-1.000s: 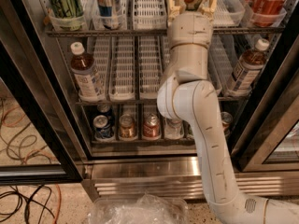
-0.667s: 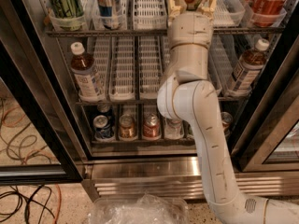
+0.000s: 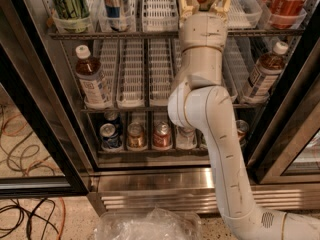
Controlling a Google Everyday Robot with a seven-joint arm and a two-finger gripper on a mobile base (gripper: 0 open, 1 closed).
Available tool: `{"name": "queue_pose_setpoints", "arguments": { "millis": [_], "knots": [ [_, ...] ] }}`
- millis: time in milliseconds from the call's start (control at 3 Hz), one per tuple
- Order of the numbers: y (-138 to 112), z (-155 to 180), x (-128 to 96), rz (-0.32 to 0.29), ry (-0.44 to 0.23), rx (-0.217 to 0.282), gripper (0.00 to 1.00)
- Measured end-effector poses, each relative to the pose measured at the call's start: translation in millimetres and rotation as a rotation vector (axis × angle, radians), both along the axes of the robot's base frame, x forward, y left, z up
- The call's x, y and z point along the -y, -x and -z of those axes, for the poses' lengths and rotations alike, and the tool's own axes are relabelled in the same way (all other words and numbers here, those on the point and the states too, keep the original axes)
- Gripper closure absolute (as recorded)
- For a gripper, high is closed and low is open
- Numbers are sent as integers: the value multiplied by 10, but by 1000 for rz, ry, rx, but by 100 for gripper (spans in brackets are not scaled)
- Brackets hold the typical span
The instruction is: Pick 7up can from top shelf of fridge
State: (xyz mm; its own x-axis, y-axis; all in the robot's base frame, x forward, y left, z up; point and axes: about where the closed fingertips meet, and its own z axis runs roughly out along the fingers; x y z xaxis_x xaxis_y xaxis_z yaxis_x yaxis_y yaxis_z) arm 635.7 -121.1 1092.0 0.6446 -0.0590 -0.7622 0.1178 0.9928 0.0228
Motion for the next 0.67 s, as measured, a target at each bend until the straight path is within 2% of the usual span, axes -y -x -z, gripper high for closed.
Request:
{"name": "queue_pose_setpoints", "arguments": {
  "millis": [333, 667],
  "knots": [
    [8, -68, 5, 3, 11, 23, 100],
    [45, -214, 15, 8, 25, 71, 100]
  ]
}}
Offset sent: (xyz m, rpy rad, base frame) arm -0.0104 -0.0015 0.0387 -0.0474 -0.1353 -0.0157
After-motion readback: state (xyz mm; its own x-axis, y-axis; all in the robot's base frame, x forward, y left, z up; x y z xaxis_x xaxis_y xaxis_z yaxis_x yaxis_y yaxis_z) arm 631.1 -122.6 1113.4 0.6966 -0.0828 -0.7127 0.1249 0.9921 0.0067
